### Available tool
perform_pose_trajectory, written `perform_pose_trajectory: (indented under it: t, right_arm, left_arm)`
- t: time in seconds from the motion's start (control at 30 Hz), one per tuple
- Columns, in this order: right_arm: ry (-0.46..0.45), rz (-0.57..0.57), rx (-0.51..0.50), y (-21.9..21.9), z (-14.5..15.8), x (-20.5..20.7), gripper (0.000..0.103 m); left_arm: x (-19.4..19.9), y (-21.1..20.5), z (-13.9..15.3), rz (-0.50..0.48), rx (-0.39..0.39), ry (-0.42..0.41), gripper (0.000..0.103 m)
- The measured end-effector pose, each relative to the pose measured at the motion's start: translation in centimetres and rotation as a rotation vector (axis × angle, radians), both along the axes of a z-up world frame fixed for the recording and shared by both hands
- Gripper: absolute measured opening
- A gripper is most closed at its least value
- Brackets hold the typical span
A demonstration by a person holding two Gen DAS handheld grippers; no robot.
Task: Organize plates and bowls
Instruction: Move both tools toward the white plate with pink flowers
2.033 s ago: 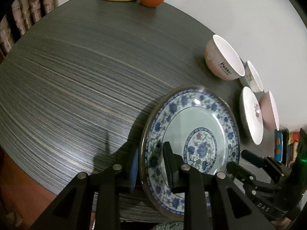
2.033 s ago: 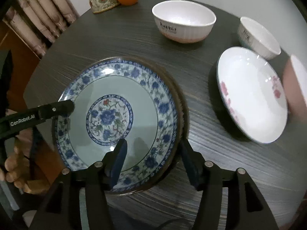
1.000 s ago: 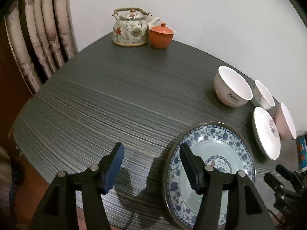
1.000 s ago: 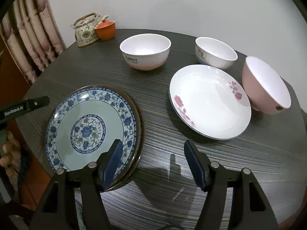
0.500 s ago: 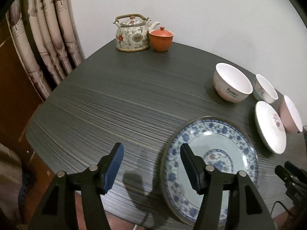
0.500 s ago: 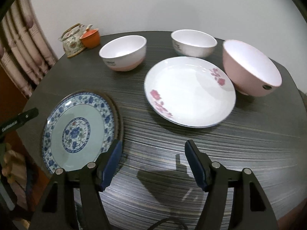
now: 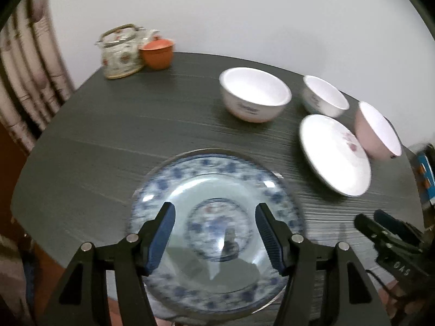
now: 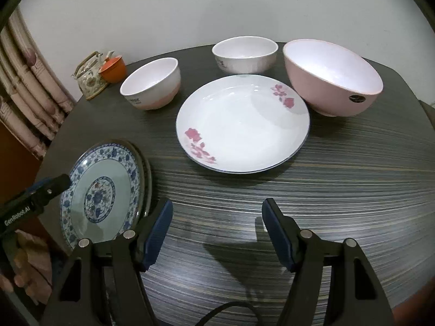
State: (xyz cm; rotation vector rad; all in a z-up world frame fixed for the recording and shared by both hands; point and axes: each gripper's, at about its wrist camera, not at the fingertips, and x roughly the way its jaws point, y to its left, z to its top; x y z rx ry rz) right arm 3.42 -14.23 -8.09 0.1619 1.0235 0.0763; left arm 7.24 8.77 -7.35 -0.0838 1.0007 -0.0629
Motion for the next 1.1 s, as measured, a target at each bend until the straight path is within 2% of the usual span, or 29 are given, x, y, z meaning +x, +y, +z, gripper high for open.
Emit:
perform_pose_trajectory:
  t: [0.33, 0.67, 0.87, 0.93, 1.0, 1.1]
  right_arm:
    - [-0.002, -0.040, -0.022, -1.4, -0.3, 0.3, 0.065]
    - [-0.116, -0.002, -0.004, -3.4, 0.8, 0.5, 0.065]
    - [-0.118, 0.001, 0.013, -5.3, 0.9, 1.6, 0.064]
    - [-0.102, 0.002, 0.022, -6.0, 0.5, 2.3, 0.060]
    - [-0.085, -0.008, 0.025, -6.7, -0.1, 2.8, 0.050]
    - [-0.065, -0.026, 0.054, -7.7, -0.8, 4.0, 0.045]
  left_arm:
    - [2.2, -4.2, 0.0, -0.071, -0.034, 0.002, 0.063]
    - [4.9, -5.8, -0.4, -0.101, -0.084, 0.005, 0.063]
    - [6.1, -6.7, -0.8, -0.142, -0.111, 0.013, 0.063]
    - [6.7, -7.0, -1.1, -0.150, -0.116, 0.019, 0.063]
    - [7.4, -7.2, -1.4, -0.155, -0.126, 0.025, 0.063]
    - [8.4, -7.6, -2.1, -0.164, -0.162, 0.055, 0.063]
